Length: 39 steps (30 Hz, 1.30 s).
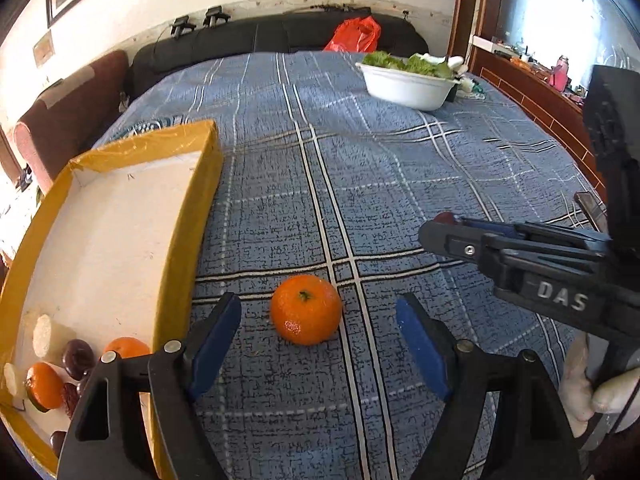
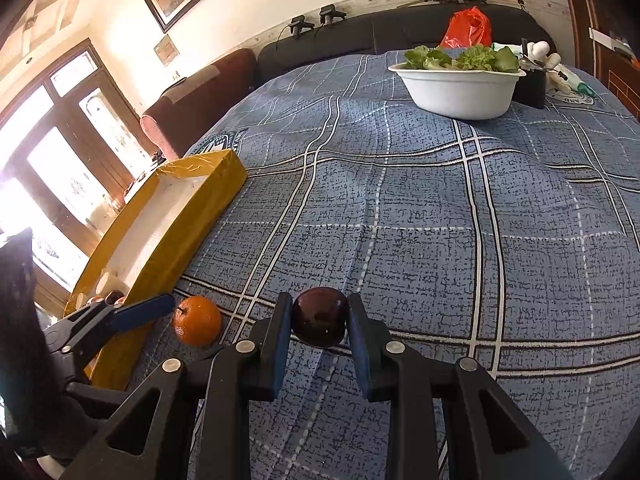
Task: Organize fruits
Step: 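Grasp the tangerine with the left tool while the right tool holds the plum, then carry the plum and tangerine into the tray and open both tools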
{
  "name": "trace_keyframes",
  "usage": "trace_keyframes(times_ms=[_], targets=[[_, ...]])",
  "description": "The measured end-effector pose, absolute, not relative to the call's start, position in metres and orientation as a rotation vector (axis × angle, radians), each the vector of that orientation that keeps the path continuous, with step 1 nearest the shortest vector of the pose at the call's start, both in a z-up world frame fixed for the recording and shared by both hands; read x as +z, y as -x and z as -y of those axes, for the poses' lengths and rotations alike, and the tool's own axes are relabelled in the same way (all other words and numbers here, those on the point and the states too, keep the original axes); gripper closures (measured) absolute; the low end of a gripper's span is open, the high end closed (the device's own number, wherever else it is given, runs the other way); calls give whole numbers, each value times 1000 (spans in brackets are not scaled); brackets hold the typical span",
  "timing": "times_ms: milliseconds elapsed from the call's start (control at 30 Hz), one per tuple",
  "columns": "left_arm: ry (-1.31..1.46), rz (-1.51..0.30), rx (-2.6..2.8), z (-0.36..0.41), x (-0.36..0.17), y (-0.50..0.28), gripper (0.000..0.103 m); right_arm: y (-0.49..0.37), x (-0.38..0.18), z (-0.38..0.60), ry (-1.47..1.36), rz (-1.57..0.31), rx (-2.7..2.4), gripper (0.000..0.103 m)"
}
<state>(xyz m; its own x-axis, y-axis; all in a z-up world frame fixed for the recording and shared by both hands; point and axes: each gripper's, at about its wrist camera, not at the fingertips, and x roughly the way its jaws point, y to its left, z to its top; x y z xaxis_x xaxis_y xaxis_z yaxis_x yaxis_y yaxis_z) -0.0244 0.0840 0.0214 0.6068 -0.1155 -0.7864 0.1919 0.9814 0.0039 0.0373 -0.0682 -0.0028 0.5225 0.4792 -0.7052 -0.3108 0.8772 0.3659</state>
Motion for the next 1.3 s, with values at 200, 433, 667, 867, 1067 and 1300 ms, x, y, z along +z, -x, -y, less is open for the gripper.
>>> trace_keyframes(times_ms=[200, 433, 667, 867, 1067, 1300], targets=[[-166, -920, -219, -74, 16, 15, 24, -37, -3, 68, -210, -908, 480, 72], [-191, -984, -255, -64, 5, -3, 24, -35, -3, 65, -207, -906, 489, 72], [-51, -976, -217, -84, 10, 6, 67, -36, -4, 64, -202, -911, 489, 72], [11, -936, -187, -99, 25, 25, 67, -37, -4, 64, -198, -906, 480, 72], [180, -844, -150, -126, 53, 53, 67, -31, 0, 60, -152, -865, 452, 72], [190, -779, -52, -160, 78, 81, 67, -18, 8, 48, -106, -858, 437, 73]])
